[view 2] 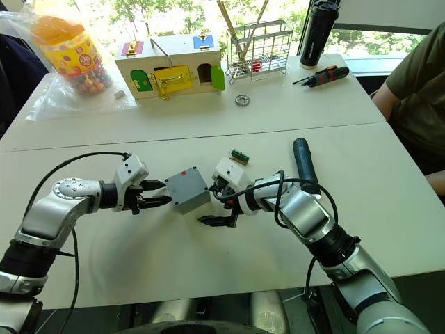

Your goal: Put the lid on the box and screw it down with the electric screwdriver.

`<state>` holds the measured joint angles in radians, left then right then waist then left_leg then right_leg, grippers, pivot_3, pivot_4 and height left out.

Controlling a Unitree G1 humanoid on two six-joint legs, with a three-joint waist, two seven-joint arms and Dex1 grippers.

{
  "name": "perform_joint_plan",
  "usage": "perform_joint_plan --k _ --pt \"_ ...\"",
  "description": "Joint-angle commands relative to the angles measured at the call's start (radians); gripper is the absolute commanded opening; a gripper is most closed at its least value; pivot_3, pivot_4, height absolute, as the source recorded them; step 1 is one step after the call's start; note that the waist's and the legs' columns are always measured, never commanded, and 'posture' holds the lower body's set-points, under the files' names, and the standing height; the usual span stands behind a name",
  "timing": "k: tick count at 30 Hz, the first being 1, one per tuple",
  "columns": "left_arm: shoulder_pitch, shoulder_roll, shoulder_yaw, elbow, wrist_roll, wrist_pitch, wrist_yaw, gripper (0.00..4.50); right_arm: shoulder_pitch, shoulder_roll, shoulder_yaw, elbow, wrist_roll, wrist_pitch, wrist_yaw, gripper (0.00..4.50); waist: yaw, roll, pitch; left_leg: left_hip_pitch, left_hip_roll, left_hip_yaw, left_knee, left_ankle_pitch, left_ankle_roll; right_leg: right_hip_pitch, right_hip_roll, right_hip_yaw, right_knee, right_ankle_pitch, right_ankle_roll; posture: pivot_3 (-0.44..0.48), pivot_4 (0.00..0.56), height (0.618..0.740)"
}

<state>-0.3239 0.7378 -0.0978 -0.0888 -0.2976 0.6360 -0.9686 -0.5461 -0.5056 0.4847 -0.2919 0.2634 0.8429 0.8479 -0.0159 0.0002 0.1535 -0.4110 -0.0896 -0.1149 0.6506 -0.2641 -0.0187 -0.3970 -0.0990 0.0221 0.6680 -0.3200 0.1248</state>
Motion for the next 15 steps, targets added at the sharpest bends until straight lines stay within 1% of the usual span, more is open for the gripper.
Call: perform_joint_plan --k 1,9,13,15 --pt "-0.034 -0.014 0.0 0.005 0.01 -0.042 0.004 2.67 0.007 0.022 -0.009 -0.08 0.03 0.023 -0.003 4.48 0.001 0.0 0.0 0.0 0.0 0.0 0.0 0.0 0.0 0.0 0.0 0.0 0.0 0.0 0.0 0.0 0.15 0.74" --pt "-0.075 -0.043 -0.007 0.057 0.032 -0.072 0.004 2.67 0.014 0.039 -0.012 -0.103 0.037 0.067 -0.016 4.48 0.0 0.0 0.0 0.0 0.0 0.0 0.0 0.0 0.0 0.0 0.0 0.0 0.0 0.0 0.0 0.0 0.15 0.74" --pt "-0.07 -0.043 -0.009 0.051 0.032 -0.068 -0.006 2.67 0.015 0.046 -0.004 -0.11 0.038 0.077 -0.021 4.48 0.0 0.0 0.0 0.0 0.0 0.0 0.0 0.0 0.0 0.0 0.0 0.0 0.0 0.0 0.0 0.0 0.15 0.74" --pt "-0.057 -0.027 -0.003 0.031 0.019 -0.049 -0.022 2.67 0.011 0.033 0.001 -0.111 0.021 0.069 -0.026 4.48 0.0 0.0 0.0 0.0 0.0 0.0 0.0 0.0 0.0 0.0 0.0 0.0 0.0 0.0 0.0 0.0 0.15 0.74"
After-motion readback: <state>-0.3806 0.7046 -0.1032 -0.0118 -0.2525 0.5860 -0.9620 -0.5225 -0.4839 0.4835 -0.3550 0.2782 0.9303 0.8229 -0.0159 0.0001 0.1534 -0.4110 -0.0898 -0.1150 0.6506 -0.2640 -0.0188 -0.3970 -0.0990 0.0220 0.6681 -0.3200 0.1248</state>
